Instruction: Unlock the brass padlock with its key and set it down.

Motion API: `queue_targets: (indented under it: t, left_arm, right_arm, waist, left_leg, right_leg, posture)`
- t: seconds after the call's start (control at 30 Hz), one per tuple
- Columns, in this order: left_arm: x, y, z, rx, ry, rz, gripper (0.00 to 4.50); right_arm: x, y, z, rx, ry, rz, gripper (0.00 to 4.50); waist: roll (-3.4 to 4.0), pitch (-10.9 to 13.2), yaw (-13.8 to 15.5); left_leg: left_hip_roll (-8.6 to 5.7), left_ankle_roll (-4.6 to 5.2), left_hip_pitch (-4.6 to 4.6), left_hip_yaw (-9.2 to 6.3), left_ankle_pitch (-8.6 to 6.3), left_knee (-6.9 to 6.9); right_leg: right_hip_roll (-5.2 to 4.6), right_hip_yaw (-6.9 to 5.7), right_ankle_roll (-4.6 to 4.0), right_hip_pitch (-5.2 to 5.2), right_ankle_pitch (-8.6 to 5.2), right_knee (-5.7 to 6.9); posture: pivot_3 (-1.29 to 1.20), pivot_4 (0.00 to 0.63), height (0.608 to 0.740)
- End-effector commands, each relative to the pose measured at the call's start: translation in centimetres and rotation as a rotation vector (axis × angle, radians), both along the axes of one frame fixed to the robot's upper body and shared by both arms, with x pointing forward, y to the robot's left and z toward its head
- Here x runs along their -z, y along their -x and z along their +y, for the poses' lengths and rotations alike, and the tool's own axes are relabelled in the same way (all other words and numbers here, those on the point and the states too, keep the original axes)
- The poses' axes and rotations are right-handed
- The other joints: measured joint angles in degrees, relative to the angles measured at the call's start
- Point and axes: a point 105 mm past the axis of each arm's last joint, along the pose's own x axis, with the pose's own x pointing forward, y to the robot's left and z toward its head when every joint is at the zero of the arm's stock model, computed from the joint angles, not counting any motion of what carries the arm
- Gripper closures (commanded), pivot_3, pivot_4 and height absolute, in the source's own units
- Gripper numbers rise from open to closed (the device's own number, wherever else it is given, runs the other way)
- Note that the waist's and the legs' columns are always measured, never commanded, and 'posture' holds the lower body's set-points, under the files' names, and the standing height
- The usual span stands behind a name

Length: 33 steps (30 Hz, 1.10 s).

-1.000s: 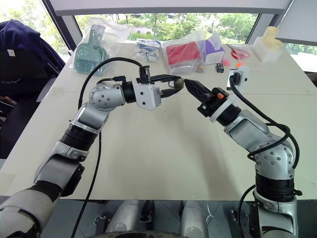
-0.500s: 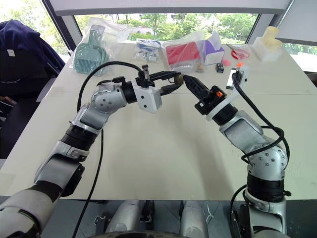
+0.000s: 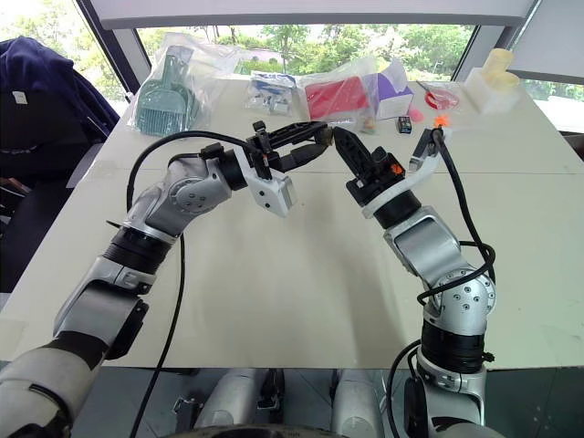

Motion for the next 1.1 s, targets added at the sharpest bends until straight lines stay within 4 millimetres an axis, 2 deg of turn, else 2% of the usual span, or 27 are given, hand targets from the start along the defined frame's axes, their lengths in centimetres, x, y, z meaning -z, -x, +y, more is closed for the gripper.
queue_targets:
  t: [0.03, 0.13, 0.27, 0.37, 0.67, 0.9, 1.0, 1.07, 1.1]
  left_arm:
    - [-2.3, 1.2, -1.1, 0.1, 0.037, 0.008, 3.77]
    - [-0.9, 0.3, -0.8, 0.087, -0.036, 0.118, 3.77]
    - [-0.1, -0.2, -0.6, 0.089, -0.071, 0.24, 3.77]
    - [0.1, -0.2, -0.5, 0.099, -0.088, 0.3, 3.77]
    - [-0.9, 0.9, -1.0, 0.145, -0.038, 0.286, 3.77]
    - [-0.4, 1.6, -1.3, 0.162, -0.05, 0.282, 3.77]
    - [-0.4, 1.5, -1.2, 0.159, -0.051, 0.283, 3.77]
    - [-0.4, 1.5, -1.2, 0.156, -0.051, 0.284, 3.77]
    - [-0.4, 1.4, -1.2, 0.153, -0.051, 0.284, 3.77]
  right_arm:
    - [-0.2, 0.2, -0.9, 0.042, 0.114, -0.073, 4.47]
    - [-0.8, 0.7, -1.9, 0.028, 0.211, -0.144, 3.63]
    - [-0.7, 1.0, -2.4, 0.008, 0.415, -0.207, 1.6]
    - [-0.5, 1.2, -2.5, -0.024, 0.478, -0.227, 0.03]
    - [0.2, 1.2, -1.9, -0.076, 0.504, -0.221, 0.03]
    - [0.7, 0.3, -2.3, -0.053, 0.46, -0.189, 0.03]
    - [0.7, 0.1, -2.3, -0.051, 0.444, -0.182, 0.82]
    - [0.8, 0.1, -2.3, -0.054, 0.442, -0.181, 1.78]
    - [0.9, 0.2, -2.3, -0.056, 0.439, -0.179, 2.43]
  waist:
    - [0.0, 0.0, 0.2]
    - [0.0, 0.0, 0.1]
    - [0.0, 0.0, -0.4]
    - [0.0, 0.0, -0.8]
    - [0.0, 0.0, -1.2]
    - [0.0, 0.0, -1.3]
    - [0.0, 0.0, -1.3]
    - [0.0, 0.0, -1.3]
    - [0.0, 0.0, -1.3]
  left_leg:
    - [0.0, 0.0, 0.0, 0.0, 0.0, 0.0]
    - [-0.02, 0.0, -0.01, 0.03, 0.0, 0.01]
    - [0.0, 0.01, -0.01, 0.04, -0.01, 0.0]
    - [0.03, 0.01, 0.0, 0.02, -0.01, -0.01]
    - [0.02, 0.02, -0.01, 0.0, -0.01, 0.0]
    - [0.01, 0.02, 0.0, -0.01, -0.01, 0.0]
    - [0.01, 0.01, 0.0, 0.0, -0.01, 0.01]
    - [0.01, 0.01, 0.0, -0.01, -0.01, 0.0]
    - [0.01, 0.01, 0.0, -0.01, -0.01, 0.0]
  right_leg:
    - [0.0, 0.0, 0.0, 0.0, 0.0, 0.0]
    - [-0.02, 0.0, -0.02, 0.01, -0.01, -0.05]
    - [-0.02, 0.01, 0.0, -0.03, -0.01, -0.05]
    - [0.0, 0.0, -0.01, -0.03, -0.01, -0.04]
    - [-0.02, 0.0, 0.01, -0.01, 0.0, -0.05]
    - [-0.03, 0.0, 0.01, -0.01, 0.0, -0.05]
    - [-0.03, 0.0, 0.0, -0.01, 0.0, -0.05]
    - [-0.02, 0.0, 0.01, -0.01, 0.0, -0.05]
    - [-0.02, 0.0, 0.0, -0.01, 0.0, -0.05]
  posture:
    - [0.0, 0.15, 0.735]
    - [0.0, 0.15, 0.735]
    - [0.0, 0.15, 0.735]
    - [0.0, 0.15, 0.735]
    - [0.0, 0.15, 0.735]
    - [0.0, 0.15, 0.735]
    - [0.0, 0.15, 0.735]
    - [0.0, 0.15, 0.735]
    - [0.0, 0.15, 0.735]
